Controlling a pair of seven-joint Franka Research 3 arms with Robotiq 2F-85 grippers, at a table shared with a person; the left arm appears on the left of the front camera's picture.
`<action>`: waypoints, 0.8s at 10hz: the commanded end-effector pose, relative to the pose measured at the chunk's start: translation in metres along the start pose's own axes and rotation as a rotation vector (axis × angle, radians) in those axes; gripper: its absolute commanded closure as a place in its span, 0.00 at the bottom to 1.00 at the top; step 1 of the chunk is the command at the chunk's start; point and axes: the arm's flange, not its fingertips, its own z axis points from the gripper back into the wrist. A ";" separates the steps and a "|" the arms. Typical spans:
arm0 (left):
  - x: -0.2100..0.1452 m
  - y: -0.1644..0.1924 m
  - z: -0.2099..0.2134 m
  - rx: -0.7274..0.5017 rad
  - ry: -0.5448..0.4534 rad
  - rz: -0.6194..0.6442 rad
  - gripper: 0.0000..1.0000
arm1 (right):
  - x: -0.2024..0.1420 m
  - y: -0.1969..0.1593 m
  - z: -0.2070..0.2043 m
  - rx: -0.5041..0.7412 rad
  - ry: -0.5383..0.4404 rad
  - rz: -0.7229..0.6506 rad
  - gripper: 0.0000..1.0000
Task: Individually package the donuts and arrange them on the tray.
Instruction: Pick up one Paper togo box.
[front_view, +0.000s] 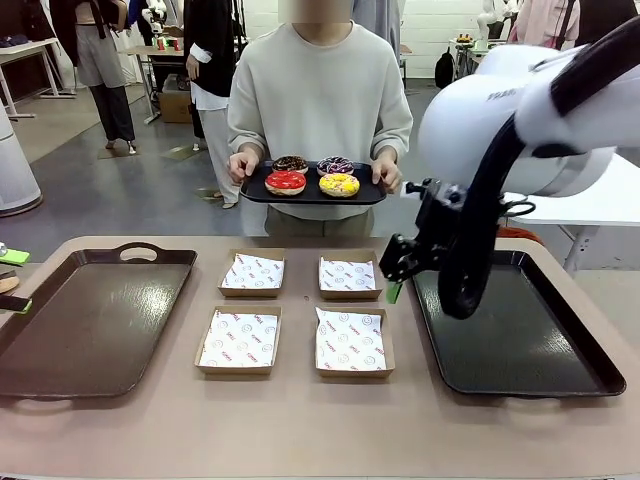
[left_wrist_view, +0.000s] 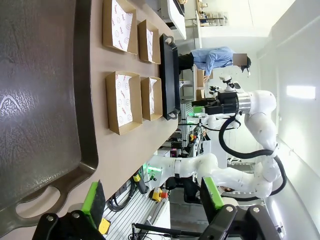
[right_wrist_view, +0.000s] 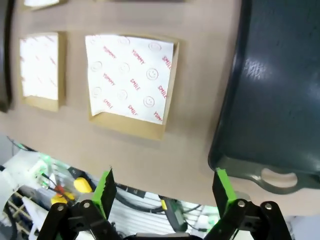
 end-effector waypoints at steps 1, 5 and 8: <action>0.000 -0.001 0.001 -0.007 0.003 -0.001 0.00 | 0.014 0.007 -0.011 -0.017 -0.021 -0.039 0.00; 0.000 -0.001 0.001 -0.007 0.003 -0.001 0.00 | 0.022 -0.002 -0.068 -0.008 -0.081 -0.121 0.00; 0.000 -0.001 0.001 -0.007 0.003 -0.001 0.00 | 0.018 -0.012 -0.085 -0.029 -0.095 -0.127 0.00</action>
